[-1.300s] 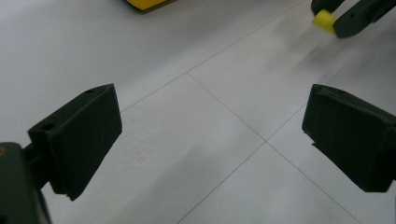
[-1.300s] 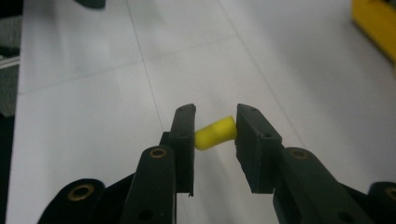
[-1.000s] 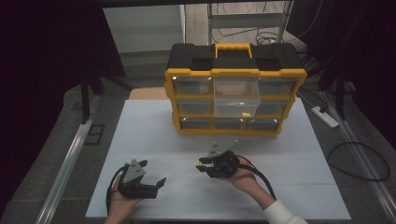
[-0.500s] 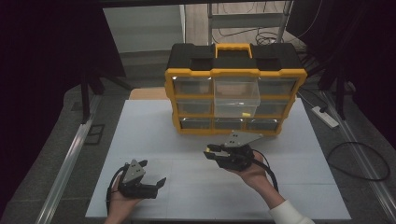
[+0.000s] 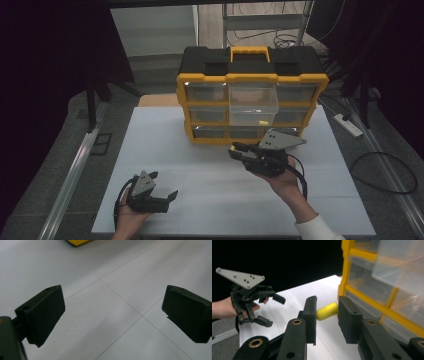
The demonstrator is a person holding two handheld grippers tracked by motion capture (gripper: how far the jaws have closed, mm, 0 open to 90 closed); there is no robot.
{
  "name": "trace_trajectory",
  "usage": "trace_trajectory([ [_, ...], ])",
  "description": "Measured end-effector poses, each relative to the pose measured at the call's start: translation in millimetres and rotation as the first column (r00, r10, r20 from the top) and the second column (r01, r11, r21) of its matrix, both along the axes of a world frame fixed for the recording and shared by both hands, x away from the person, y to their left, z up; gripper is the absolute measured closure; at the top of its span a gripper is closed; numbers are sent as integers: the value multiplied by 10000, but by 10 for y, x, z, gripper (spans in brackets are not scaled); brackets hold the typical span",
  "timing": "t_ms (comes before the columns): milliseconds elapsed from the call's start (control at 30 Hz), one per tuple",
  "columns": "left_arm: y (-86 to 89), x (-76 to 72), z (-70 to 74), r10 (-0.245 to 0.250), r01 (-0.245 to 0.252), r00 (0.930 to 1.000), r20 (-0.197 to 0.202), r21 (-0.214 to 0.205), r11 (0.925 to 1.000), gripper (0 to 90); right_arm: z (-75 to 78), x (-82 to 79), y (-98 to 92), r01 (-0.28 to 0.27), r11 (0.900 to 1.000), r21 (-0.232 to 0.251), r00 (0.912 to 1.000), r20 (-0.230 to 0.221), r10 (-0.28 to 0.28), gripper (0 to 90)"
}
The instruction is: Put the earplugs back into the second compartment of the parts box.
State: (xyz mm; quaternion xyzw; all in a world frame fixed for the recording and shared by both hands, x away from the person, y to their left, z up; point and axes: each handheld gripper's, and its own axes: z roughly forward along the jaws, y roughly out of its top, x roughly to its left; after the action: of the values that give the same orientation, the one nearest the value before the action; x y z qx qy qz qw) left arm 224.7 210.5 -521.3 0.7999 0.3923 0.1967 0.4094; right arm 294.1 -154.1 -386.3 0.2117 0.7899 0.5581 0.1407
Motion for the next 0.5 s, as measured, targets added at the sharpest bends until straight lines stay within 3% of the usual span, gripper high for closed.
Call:
trace_trajectory([
  [500, 1, -8, 9, 33, -33, 10000, 49, 36, 10000, 47, 482, -31, -246, 520, 9941, 953, 9957, 713, -590, 697],
])
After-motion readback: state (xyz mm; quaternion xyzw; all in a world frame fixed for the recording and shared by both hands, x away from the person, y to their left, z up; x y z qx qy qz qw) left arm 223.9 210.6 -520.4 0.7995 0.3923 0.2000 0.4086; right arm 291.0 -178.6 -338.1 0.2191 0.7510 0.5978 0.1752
